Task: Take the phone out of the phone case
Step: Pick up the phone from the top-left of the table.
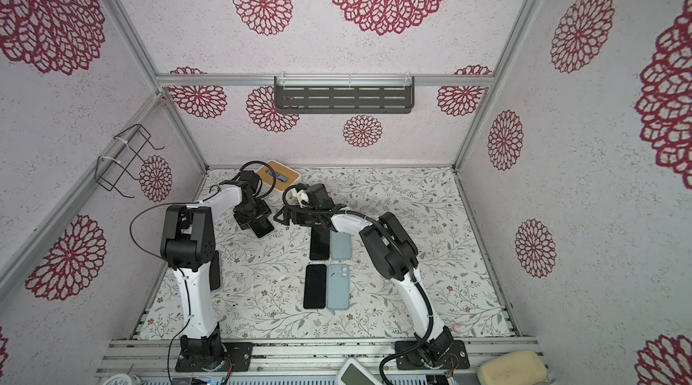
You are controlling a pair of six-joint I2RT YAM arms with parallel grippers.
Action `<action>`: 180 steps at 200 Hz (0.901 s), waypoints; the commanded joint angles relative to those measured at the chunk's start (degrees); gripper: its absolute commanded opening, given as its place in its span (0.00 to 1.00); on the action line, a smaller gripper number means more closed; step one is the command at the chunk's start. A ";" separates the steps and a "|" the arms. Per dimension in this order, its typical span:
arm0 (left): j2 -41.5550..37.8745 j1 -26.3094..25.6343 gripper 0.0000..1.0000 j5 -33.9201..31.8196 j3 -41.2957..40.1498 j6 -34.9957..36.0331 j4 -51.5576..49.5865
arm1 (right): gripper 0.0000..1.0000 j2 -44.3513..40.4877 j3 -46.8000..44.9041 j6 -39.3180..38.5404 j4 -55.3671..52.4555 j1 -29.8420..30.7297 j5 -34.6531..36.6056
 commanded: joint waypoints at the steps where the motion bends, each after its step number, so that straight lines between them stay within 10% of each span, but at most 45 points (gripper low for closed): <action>1: 3.33 -1.60 0.66 1.82 -4.66 2.92 -3.69 | 0.96 1.12 2.17 2.31 2.03 -0.41 -1.60; 144: -13.89 2.02 0.43 21.26 -21.44 6.35 10.97 | 0.90 4.19 -0.11 11.32 6.45 1.61 0.27; 180: -15.50 2.10 0.75 14.42 -20.49 5.99 7.28 | 0.89 3.49 -0.07 9.22 4.33 1.66 1.87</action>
